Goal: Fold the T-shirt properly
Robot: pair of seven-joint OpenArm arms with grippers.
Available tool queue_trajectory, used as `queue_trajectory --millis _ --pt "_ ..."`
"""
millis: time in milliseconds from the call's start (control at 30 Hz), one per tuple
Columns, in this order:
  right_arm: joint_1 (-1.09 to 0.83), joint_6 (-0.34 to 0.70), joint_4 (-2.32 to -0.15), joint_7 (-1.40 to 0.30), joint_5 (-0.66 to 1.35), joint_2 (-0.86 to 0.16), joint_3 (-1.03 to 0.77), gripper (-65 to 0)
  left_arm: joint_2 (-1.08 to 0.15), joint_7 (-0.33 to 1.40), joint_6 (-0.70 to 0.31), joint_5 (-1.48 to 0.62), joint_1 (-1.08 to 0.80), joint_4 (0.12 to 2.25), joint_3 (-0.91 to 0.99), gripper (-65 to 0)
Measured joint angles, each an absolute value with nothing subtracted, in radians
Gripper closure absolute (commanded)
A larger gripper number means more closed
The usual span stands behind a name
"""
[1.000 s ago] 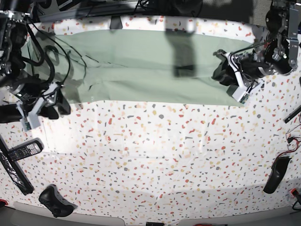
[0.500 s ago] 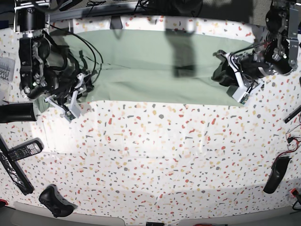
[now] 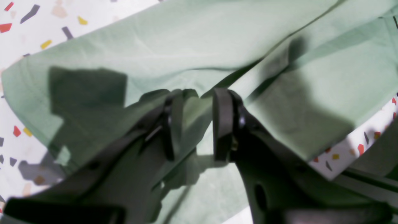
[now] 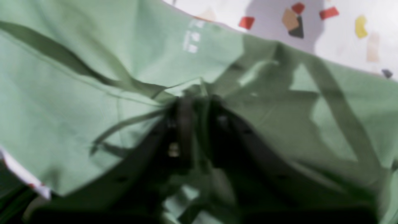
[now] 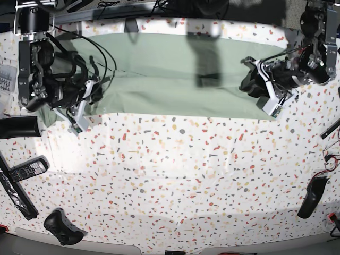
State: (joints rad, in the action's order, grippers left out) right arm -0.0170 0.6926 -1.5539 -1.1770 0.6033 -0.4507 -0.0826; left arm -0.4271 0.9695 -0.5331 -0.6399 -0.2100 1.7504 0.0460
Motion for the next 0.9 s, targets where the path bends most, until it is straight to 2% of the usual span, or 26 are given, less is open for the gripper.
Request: queue_trajectory --millis 300,467,567,900 --pt "-0.017 0.693 -1.687 -1.189 0.627 -0.451 -0.17 0.0 -0.427 0.97 -0.533 -0.64 -0.21 1.75 0.046 -15.1" --pt "-0.017 0.691 -1.718 -1.4 0.885 -0.451 -0.175 0.0 -0.427 0.97 -0.533 -0.64 -0.21 1.75 0.046 -15.1" --pt "-0.031 0.692 -1.722 -1.407 1.0 -0.449 -0.175 0.0 -0.427 0.97 -0.533 -0.64 -0.21 1.75 0.046 -15.1" --pt "-0.278 0.693 -1.806 -1.404 1.011 -0.449 -0.176 0.0 -0.427 0.973 -0.533 -0.564 -0.21 1.75 0.046 -15.1"
